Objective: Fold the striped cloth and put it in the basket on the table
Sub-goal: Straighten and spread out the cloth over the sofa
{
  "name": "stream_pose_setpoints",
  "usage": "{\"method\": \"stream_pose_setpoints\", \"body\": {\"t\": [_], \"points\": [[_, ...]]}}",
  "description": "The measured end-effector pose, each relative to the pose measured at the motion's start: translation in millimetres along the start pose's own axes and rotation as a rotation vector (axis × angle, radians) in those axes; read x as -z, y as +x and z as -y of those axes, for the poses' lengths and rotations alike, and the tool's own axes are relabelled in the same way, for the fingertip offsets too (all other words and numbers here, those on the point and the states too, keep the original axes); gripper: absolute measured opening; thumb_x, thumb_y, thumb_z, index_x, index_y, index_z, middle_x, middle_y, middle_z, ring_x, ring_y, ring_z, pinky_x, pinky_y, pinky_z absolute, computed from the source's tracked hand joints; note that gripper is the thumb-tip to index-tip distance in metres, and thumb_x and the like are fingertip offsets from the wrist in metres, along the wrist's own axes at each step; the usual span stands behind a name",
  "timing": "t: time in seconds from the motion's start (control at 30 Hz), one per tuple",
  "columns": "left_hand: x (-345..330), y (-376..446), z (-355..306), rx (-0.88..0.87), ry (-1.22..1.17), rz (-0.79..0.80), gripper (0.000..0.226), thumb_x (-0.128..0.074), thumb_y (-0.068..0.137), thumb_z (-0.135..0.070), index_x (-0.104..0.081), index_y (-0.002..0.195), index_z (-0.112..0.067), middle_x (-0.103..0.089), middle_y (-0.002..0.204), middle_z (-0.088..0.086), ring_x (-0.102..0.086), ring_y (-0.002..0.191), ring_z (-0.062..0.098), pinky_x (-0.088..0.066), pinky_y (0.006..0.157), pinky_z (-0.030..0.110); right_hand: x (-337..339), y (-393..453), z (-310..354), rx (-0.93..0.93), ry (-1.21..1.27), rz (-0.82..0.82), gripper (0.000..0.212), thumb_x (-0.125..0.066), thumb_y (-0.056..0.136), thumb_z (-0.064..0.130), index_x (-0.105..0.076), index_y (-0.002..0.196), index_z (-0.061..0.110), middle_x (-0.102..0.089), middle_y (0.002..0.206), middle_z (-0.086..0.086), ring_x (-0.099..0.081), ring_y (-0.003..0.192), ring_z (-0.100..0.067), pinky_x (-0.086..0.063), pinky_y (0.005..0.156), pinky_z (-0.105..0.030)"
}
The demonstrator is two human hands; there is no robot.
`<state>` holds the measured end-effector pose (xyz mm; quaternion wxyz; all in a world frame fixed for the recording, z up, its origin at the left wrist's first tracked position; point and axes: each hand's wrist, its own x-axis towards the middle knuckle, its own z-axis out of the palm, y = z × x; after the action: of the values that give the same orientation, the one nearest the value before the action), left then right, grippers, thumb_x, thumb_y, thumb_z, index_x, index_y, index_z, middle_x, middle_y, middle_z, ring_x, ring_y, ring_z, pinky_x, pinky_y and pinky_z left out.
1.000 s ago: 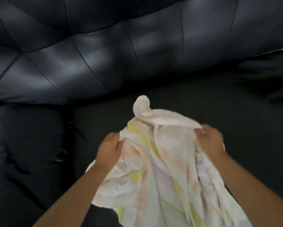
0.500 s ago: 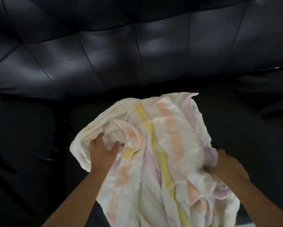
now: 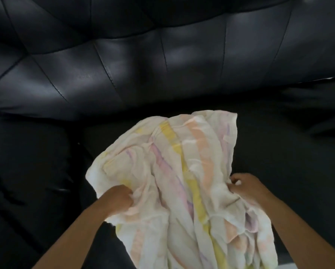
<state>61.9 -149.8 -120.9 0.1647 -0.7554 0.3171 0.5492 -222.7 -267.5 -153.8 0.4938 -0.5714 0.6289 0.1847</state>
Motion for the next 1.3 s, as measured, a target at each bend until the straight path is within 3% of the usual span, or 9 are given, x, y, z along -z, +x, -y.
{"method": "stream_pose_setpoints", "body": {"t": [0.17, 0.3, 0.47, 0.57, 0.73, 0.93, 1.1, 1.2, 1.3], "points": [[9.6, -9.5, 25.0, 0.320, 0.610, -0.268, 0.040, -0.037, 0.091, -0.028, -0.038, 0.128, -0.013, -0.043, 0.132, 0.007, -0.043, 0.120, 0.024, -0.041, 0.097, 0.033, -2.7, -6.8, -11.8, -0.163, -0.158, 0.202, 0.034, -0.065, 0.073, 0.022, -0.040, 0.051, 0.016, -0.040, 0.055, 0.000, -0.038, 0.052, -0.012, -0.027, 0.048, -0.024], [13.6, 10.1, -34.9, -0.235, 0.304, -0.692, 0.054, -0.047, 0.087, -0.017, -0.029, 0.137, -0.008, -0.034, 0.142, 0.013, -0.034, 0.128, 0.029, -0.035, 0.104, 0.038, 4.2, -1.3, -9.8, -0.146, 0.112, -0.136, 0.037, -0.058, 0.083, 0.041, -0.057, 0.083, 0.004, -0.054, 0.065, -0.001, -0.050, 0.061, -0.015, -0.036, 0.053, -0.026], [1.3, 68.3, -155.9, -0.543, 0.258, -0.557, 0.056, -0.045, 0.091, -0.030, -0.022, 0.141, -0.018, -0.027, 0.150, 0.005, -0.021, 0.138, 0.021, -0.019, 0.114, 0.032, -17.3, 16.0, -10.2, -0.053, 0.184, -0.254, 0.023, -0.063, 0.083, 0.030, -0.051, 0.077, 0.011, -0.055, 0.078, -0.005, -0.052, 0.079, -0.022, -0.036, 0.068, -0.026], [-7.7, 94.9, -177.8, -0.535, 0.333, -0.597, 0.043, -0.048, 0.089, -0.025, -0.043, 0.131, -0.018, -0.047, 0.133, 0.009, -0.040, 0.123, 0.027, -0.033, 0.102, 0.032, -24.0, 19.8, -11.5, 0.019, 0.211, -0.262, 0.029, -0.060, 0.084, 0.019, -0.047, 0.059, 0.014, -0.051, 0.063, -0.003, -0.051, 0.072, -0.022, -0.036, 0.065, -0.027], [-18.4, 56.4, -118.6, -1.011, 0.014, -0.958, 0.016, -0.046, 0.073, -0.010, -0.062, 0.074, -0.009, -0.063, 0.073, 0.013, -0.047, 0.076, 0.016, -0.037, 0.071, 0.022, -10.4, -0.2, -19.3, 0.074, 0.471, -0.480, 0.008, -0.059, 0.085, 0.014, -0.058, 0.077, 0.013, -0.055, 0.065, 0.001, -0.050, 0.064, -0.016, -0.038, 0.064, -0.026], [-76.5, 29.2, -1.4, -0.814, 0.255, -0.725, 0.019, -0.040, 0.071, -0.012, -0.052, 0.083, -0.021, -0.063, 0.085, 0.001, -0.045, 0.083, 0.012, -0.041, 0.079, 0.027, -27.9, -15.4, -23.6, 0.053, 0.227, -0.169, 0.028, -0.066, 0.080, 0.018, -0.045, 0.061, 0.018, -0.045, 0.059, 0.007, -0.042, 0.057, -0.007, -0.030, 0.050, -0.014], [-67.5, 25.1, -14.1, -0.615, 0.005, -0.712, 0.034, -0.038, 0.084, -0.037, -0.048, 0.107, -0.015, -0.067, 0.097, 0.019, -0.044, 0.097, 0.013, -0.038, 0.090, 0.022, -14.3, -11.9, -15.8, 0.067, 0.301, -0.024, 0.020, -0.071, 0.076, 0.026, -0.055, 0.076, 0.013, -0.055, 0.071, 0.001, -0.051, 0.065, -0.011, -0.035, 0.052, -0.019], [-50.2, 30.4, -49.6, -0.598, -0.050, -0.697, 0.079, -0.035, 0.076, -0.067, -0.052, 0.119, -0.003, -0.057, 0.120, 0.021, -0.045, 0.118, 0.026, -0.035, 0.097, 0.030, -12.7, -11.9, -5.0, 0.240, 0.167, -0.082, 0.024, -0.062, 0.084, 0.030, -0.054, 0.066, 0.017, -0.051, 0.059, 0.007, -0.048, 0.058, -0.006, -0.034, 0.049, -0.015], [-38.9, 31.6, -81.8, -0.577, -0.094, -0.476, 0.069, -0.053, 0.080, -0.047, -0.034, 0.135, -0.010, -0.043, 0.140, 0.010, -0.039, 0.129, 0.024, -0.029, 0.105, 0.028, -27.4, -30.0, 1.5, 0.552, 0.067, -0.082, 0.029, -0.047, 0.078, 0.039, -0.059, 0.062, 0.018, -0.061, 0.053, 0.014, -0.056, 0.061, 0.002, -0.038, 0.057, -0.009]]}}
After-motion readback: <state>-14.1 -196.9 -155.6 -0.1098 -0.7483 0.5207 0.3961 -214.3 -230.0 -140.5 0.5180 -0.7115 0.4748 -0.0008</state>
